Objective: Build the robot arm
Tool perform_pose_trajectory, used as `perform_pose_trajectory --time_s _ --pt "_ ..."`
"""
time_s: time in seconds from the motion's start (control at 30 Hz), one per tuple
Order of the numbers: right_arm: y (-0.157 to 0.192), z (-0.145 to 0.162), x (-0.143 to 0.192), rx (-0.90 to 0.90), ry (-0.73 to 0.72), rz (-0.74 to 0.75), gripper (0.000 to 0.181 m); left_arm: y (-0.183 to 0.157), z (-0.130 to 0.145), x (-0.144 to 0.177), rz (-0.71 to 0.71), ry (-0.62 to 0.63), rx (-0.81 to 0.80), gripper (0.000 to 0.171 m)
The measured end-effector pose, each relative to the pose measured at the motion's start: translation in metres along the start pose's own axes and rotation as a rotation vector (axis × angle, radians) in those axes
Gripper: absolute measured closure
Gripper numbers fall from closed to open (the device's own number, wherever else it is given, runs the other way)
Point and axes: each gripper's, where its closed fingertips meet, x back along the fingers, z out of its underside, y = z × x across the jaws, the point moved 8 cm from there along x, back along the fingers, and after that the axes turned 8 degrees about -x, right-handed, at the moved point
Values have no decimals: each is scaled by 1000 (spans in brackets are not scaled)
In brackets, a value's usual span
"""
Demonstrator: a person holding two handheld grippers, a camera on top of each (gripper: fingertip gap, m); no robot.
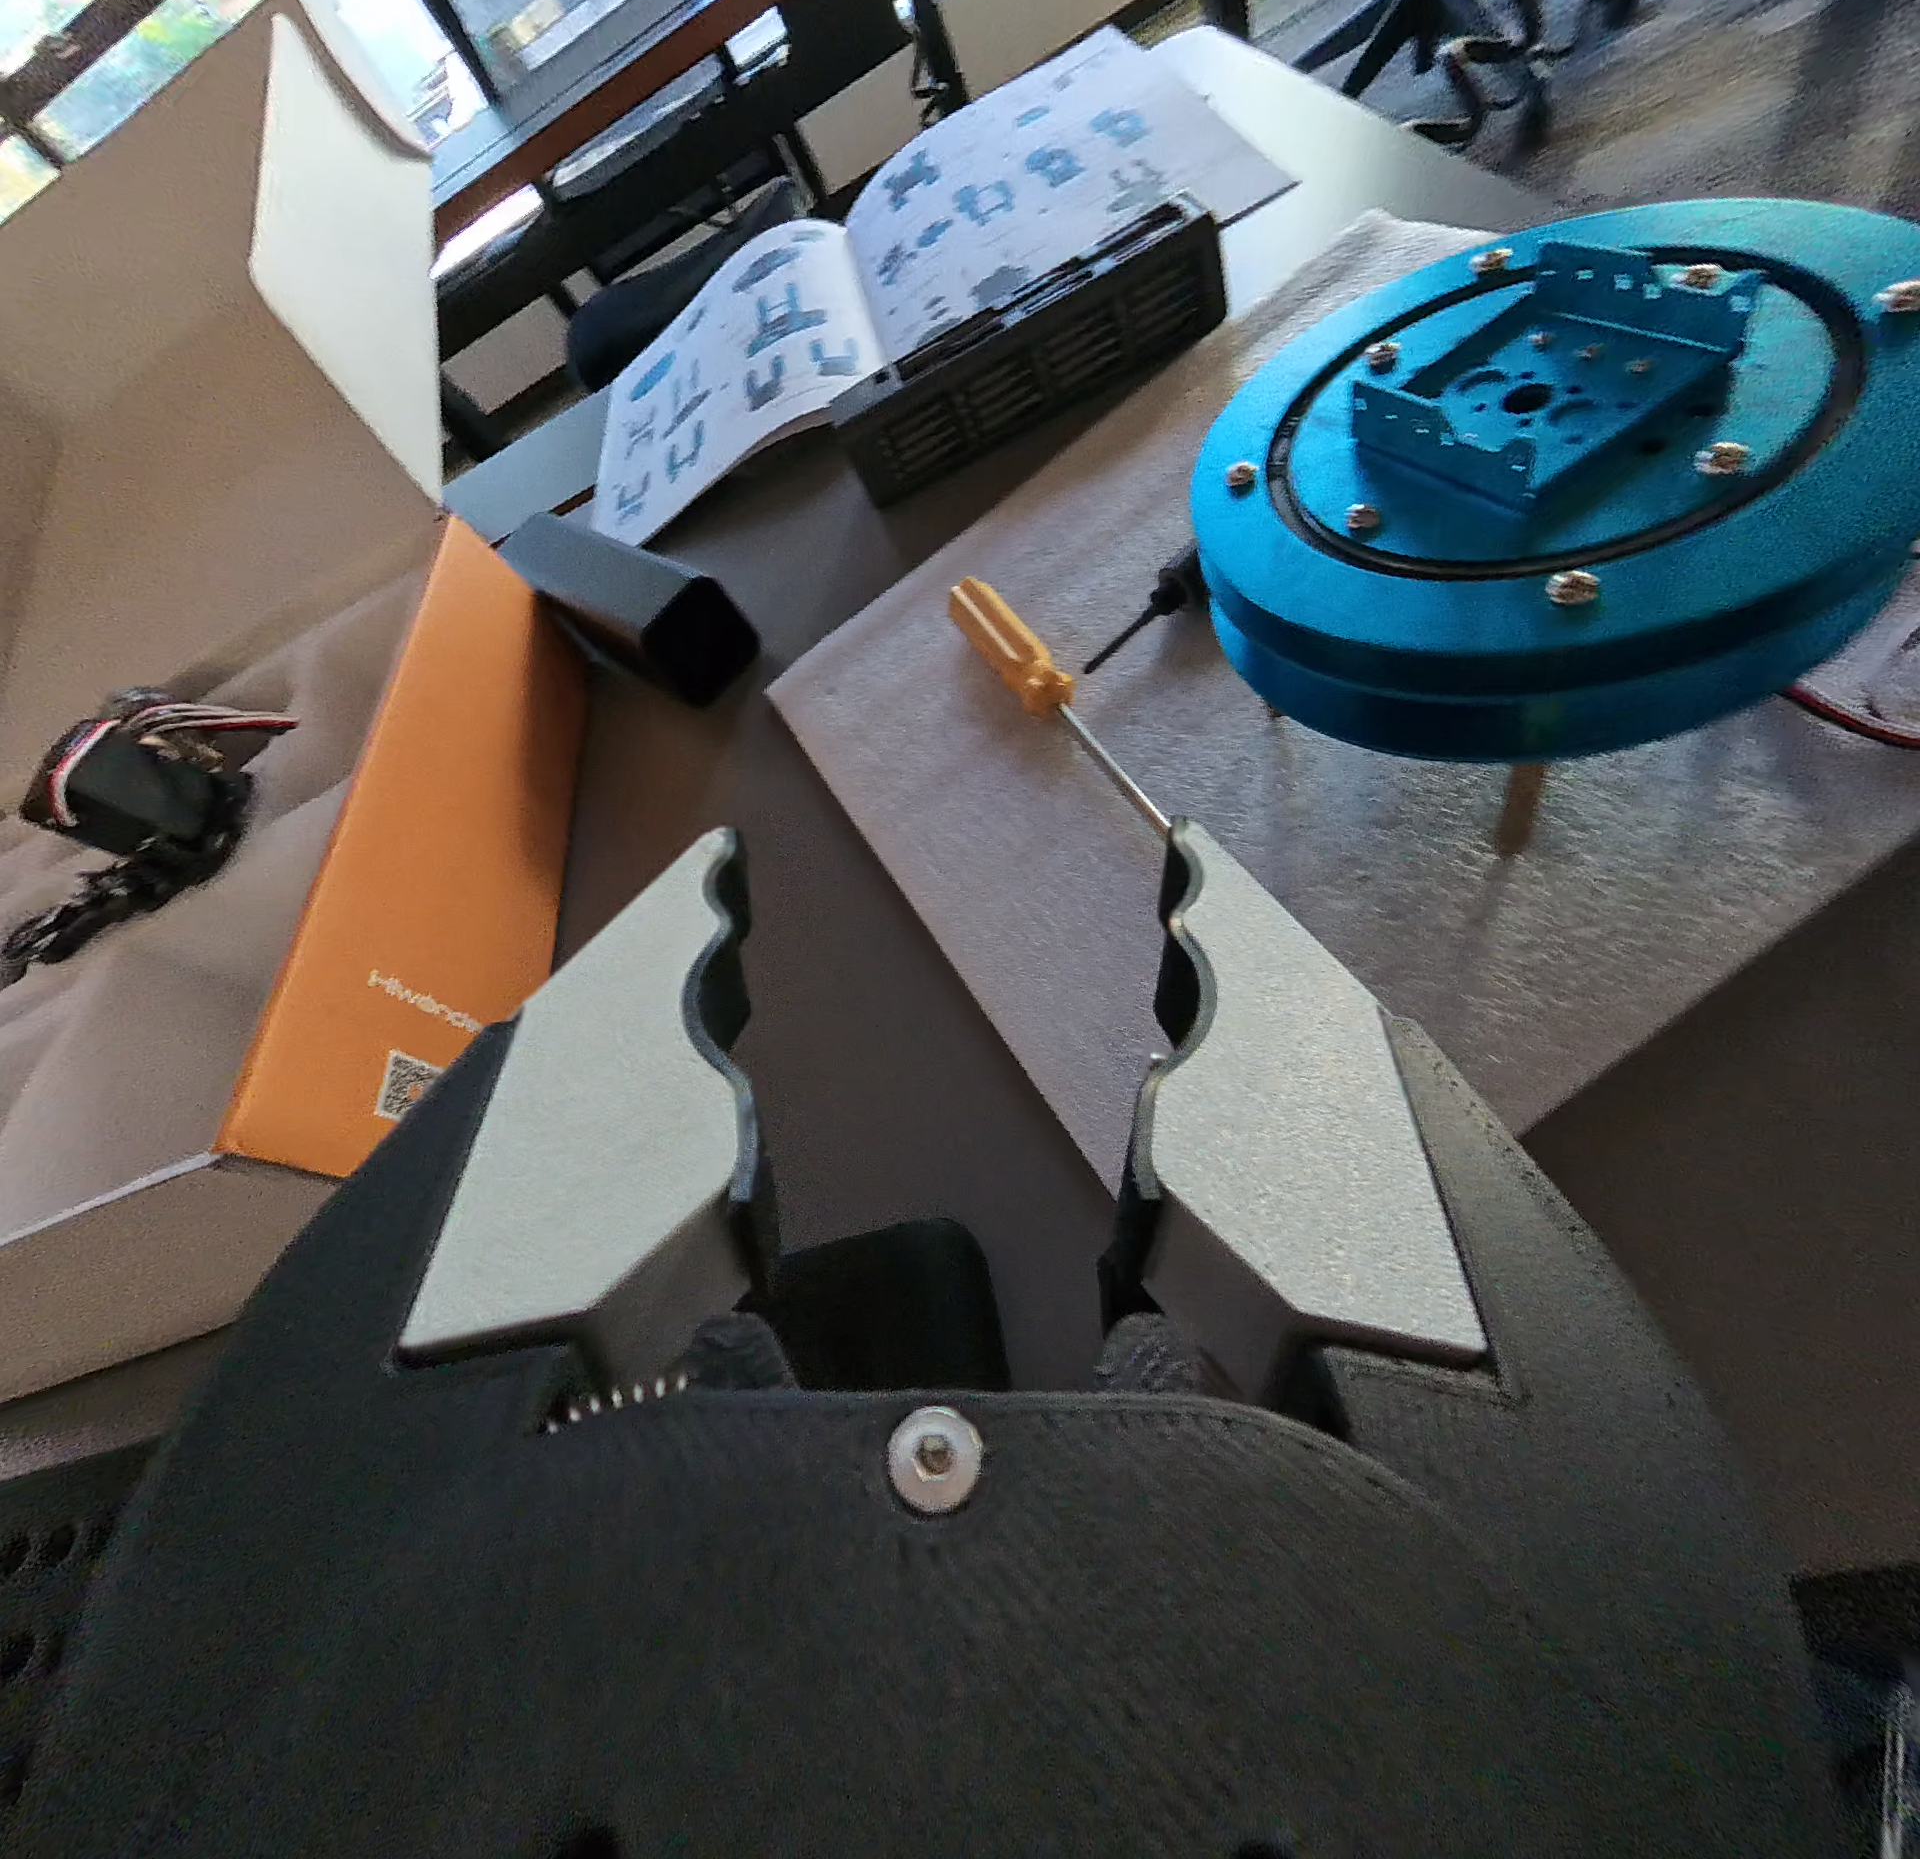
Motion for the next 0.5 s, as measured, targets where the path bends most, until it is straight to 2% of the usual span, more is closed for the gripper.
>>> perform_pose_trajectory --time_s 0.13,0.37,0.5 --pt "18 -2 -7 73 48 -1 104 1 0 -6 -5 44 24 84" --pt "28 2 -16 49 36 -53 97 -3 7 -9 18 75 25 83" --pt "34 8 -27 71 68 -49 85 -7 13 -10 86 83 70 83"
